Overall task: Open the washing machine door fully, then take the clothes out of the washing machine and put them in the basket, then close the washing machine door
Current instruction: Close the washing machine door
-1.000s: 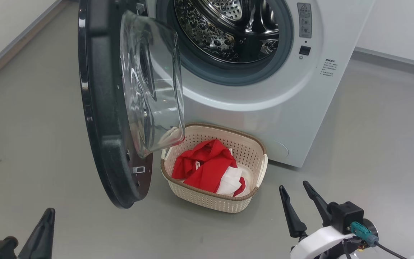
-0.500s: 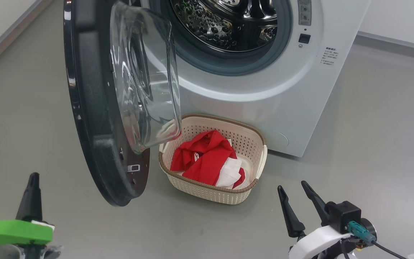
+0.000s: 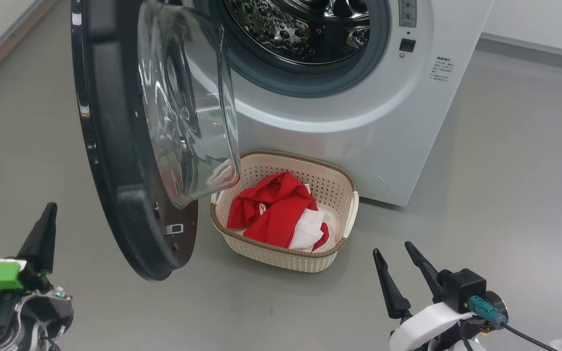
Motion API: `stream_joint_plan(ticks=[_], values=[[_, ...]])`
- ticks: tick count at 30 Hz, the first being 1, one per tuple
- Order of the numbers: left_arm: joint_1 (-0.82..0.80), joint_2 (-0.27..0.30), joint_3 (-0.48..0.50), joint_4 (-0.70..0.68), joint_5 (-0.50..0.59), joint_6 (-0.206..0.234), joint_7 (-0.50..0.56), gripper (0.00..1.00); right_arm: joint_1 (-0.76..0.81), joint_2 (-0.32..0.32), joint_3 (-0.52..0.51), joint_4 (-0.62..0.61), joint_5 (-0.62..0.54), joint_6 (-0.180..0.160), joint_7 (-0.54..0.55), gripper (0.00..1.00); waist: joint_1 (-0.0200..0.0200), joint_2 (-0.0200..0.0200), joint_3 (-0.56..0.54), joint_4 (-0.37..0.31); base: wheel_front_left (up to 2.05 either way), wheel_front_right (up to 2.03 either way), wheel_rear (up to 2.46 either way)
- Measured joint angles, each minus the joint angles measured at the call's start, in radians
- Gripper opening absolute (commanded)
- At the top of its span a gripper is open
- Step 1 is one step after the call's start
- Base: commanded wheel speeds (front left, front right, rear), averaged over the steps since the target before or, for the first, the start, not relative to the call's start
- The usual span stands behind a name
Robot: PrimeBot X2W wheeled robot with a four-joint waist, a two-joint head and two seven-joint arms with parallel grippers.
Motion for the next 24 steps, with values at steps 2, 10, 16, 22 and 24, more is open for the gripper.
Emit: stream_joint_plan(ticks=[2,10,16,22,24], values=[[-0.026,-0.009,0.011,-0.002,-0.059,0.026,0.044,0.00,-0.002,0.000,0.000,0.001,0.000,0.000,0.000,1.00,0.0000,0.0000,0.002,-0.002,0.00,0.00,0.00],[-0.049,0.013,0.004,-0.040,-0.161,0.085,0.208,0.00,-0.016,0.000,0.002,0.004,0.000,-0.001,0.000,1.00,0.0000,0.0000,0.019,-0.012,0.00,0.00,0.00],[-0.052,0.042,-0.006,-0.059,-0.196,0.112,0.279,0.00,-0.024,-0.001,0.003,0.005,0.000,-0.008,0.000,1.00,0.0000,0.0000,0.033,-0.018,0.00,0.00,0.00],[-0.052,0.043,-0.010,-0.070,-0.207,0.121,0.325,0.00,-0.029,-0.001,0.003,0.005,0.000,-0.009,0.000,1.00,0.0000,0.0000,0.042,-0.022,0.00,0.00,0.00],[-0.052,0.043,-0.012,-0.075,-0.217,0.121,0.341,0.00,-0.032,-0.001,0.003,0.006,0.000,-0.009,0.000,1.00,0.0000,0.0000,0.044,-0.024,0.00,0.00,0.00]])
